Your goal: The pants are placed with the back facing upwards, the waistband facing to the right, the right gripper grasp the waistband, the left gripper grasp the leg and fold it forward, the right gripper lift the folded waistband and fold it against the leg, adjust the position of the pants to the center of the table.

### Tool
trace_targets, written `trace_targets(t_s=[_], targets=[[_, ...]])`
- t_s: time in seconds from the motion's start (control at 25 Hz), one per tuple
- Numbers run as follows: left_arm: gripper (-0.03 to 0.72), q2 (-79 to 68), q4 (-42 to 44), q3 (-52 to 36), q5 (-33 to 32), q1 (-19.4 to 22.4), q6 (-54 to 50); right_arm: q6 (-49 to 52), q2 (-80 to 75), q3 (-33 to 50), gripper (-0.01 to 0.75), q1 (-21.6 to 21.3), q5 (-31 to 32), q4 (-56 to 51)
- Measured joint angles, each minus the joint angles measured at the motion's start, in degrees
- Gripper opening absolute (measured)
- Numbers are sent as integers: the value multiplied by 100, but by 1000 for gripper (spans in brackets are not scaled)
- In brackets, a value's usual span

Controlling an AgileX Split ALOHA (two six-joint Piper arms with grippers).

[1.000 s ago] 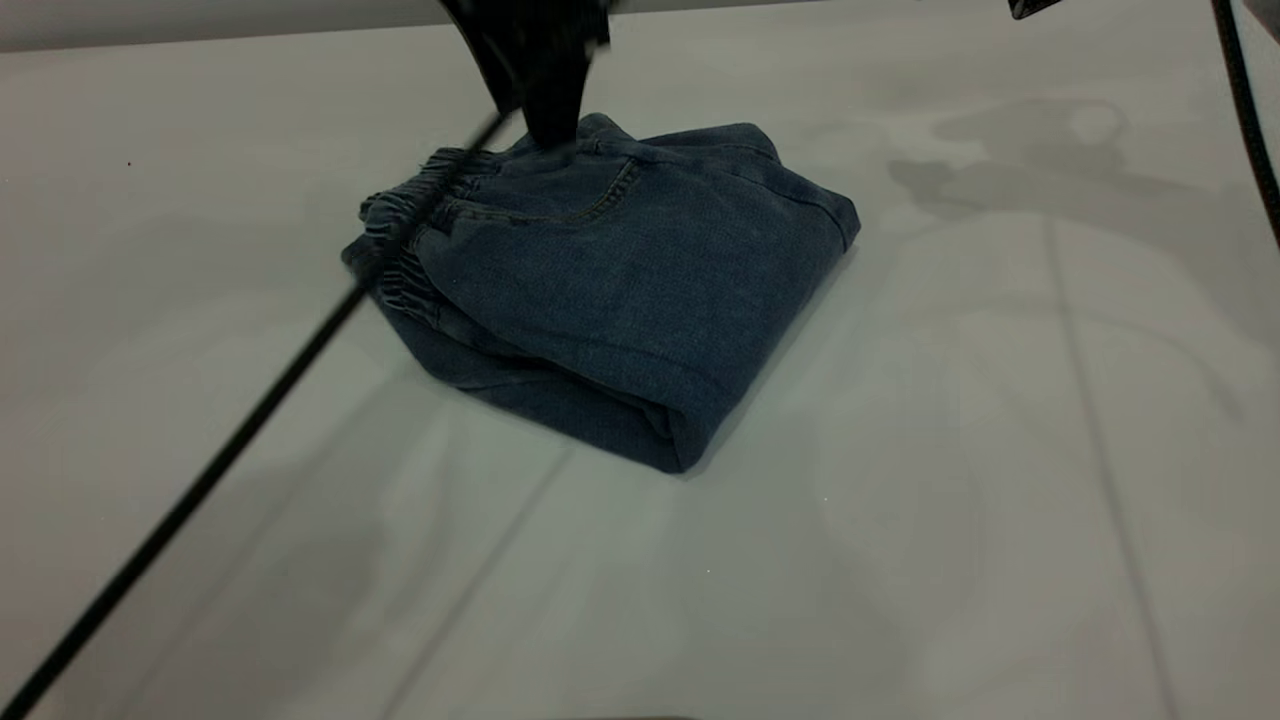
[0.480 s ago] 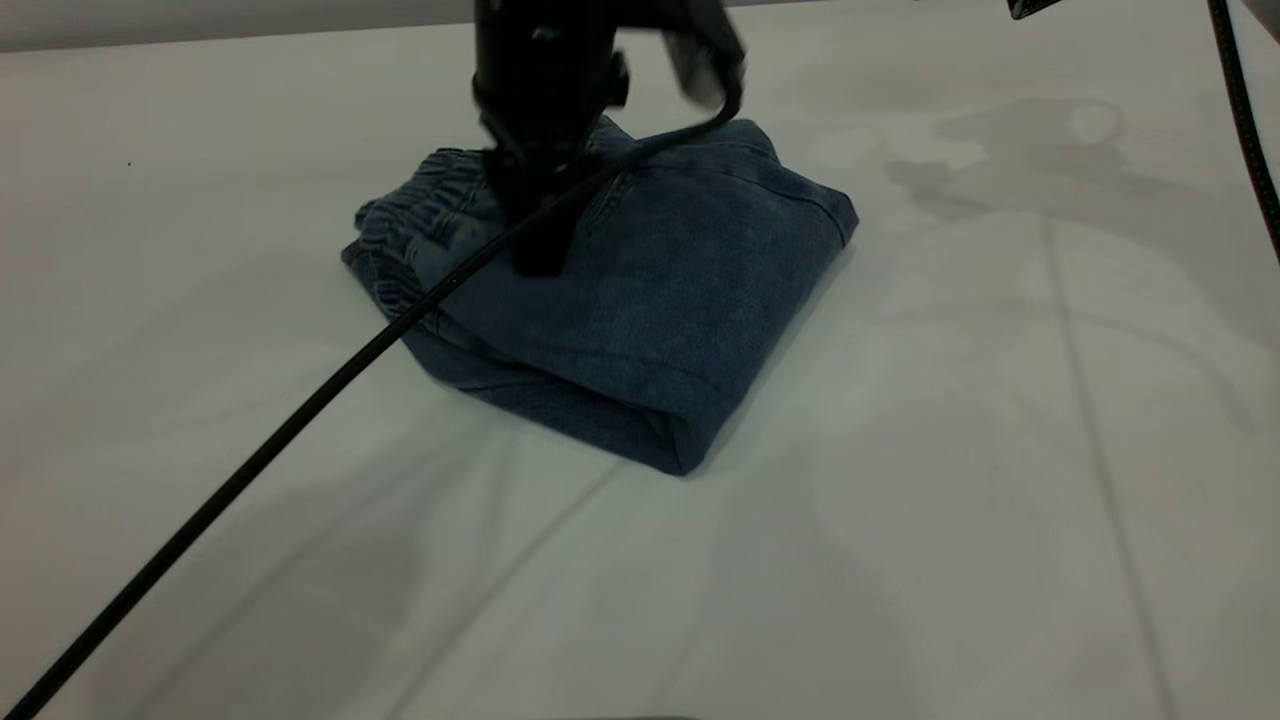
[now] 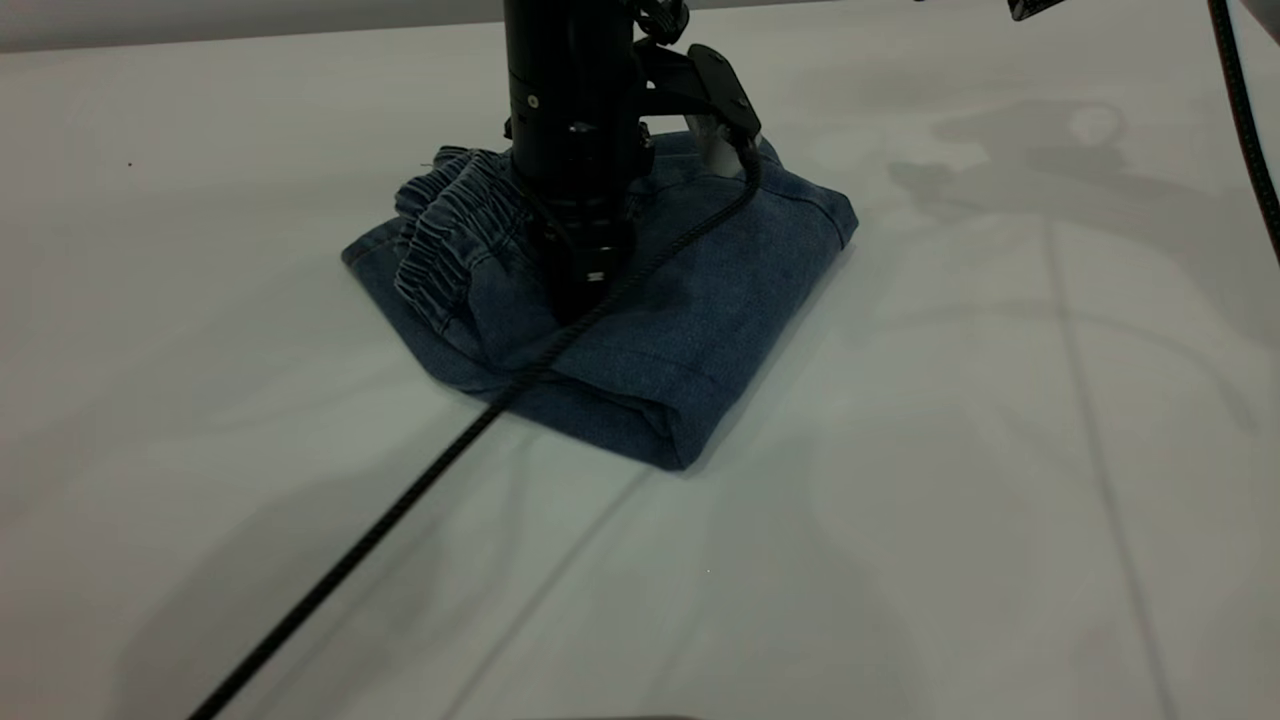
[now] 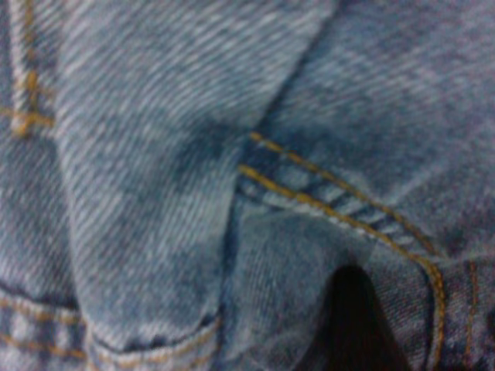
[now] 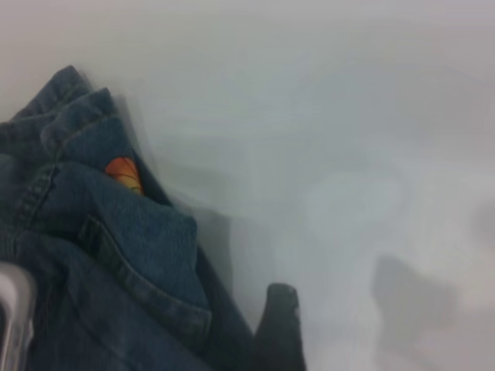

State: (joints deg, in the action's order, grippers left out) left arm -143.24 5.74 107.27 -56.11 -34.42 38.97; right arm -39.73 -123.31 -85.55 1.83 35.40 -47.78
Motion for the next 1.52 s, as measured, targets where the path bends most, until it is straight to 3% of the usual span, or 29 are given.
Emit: trace_targets(t_s=[0.2, 0.48, 0.72, 0.88, 1.28, 1.52], targets=[[379, -39, 74, 108, 259, -138, -1353, 0, 0, 0, 583, -5, -28, 94], [379, -304, -8, 863, 1252, -289, -3733, -6, 0, 0, 583, -18, -41, 146], [379, -327, -8, 1042, 1119, -318, -4040, -6, 6, 0, 583, -140, 3, 171], [379, -203, 96, 1092, 806, -324, -4044, -6, 183, 0, 583, -185, 19, 218], [379, 676, 811, 2233, -1094, -335, -4044, 40, 1996, 0, 583, -202, 604, 224], [379, 1105, 1442, 2607, -1106, -335, -4085, 353, 2995, 0, 583, -202, 1400, 237]])
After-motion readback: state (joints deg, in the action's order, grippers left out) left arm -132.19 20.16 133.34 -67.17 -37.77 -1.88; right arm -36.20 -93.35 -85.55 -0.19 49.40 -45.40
